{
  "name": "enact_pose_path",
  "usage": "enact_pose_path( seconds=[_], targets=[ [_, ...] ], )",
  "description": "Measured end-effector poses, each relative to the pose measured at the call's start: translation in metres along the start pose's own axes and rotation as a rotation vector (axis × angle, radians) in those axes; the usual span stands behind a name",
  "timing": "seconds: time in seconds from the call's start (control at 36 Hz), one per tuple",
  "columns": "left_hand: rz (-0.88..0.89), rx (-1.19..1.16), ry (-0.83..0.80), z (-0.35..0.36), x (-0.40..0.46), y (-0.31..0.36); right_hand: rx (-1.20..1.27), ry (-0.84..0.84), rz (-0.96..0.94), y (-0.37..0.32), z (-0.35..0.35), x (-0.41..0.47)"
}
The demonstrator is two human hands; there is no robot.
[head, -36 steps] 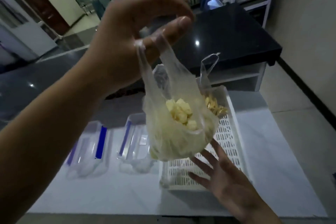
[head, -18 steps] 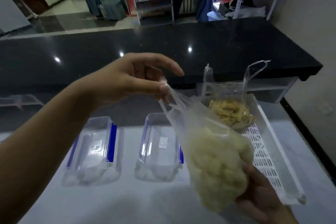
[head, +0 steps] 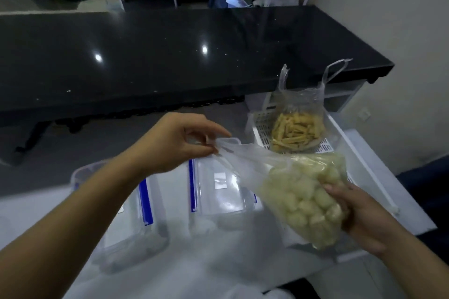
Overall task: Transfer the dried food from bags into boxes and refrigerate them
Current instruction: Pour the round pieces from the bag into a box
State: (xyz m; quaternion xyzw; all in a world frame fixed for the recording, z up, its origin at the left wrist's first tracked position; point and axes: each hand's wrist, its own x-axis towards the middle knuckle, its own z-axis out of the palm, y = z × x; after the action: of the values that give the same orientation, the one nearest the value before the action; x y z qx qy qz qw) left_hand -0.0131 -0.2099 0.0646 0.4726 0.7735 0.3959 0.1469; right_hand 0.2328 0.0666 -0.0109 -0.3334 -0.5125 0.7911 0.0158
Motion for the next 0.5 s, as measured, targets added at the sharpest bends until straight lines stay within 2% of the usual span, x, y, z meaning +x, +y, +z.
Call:
enact_pose_path(
  seconds=[0.17,0.31,0.42,0.5],
  targets=[
    [-0.030,0.108,0.150,0.028,-0.005,-0.025,-0.175,0.145,0.049,-0.014,0.008,0.007],
    [-0.082,0.061,0.318,0.042,-0.014,-0.046,-0.256,0.135,0.071,-0.027,0.010,0.023],
    [-0.171,-0.019,0.371,0.054,-0.019,-0.058,-0.344,0.123,0.074,-0.036,0.018,0.039],
    [-0.162,-0.053,0.429,0.056,-0.022,-0.060,-0.350,0.104,0.057,-0.042,0.019,0.046]
  ],
)
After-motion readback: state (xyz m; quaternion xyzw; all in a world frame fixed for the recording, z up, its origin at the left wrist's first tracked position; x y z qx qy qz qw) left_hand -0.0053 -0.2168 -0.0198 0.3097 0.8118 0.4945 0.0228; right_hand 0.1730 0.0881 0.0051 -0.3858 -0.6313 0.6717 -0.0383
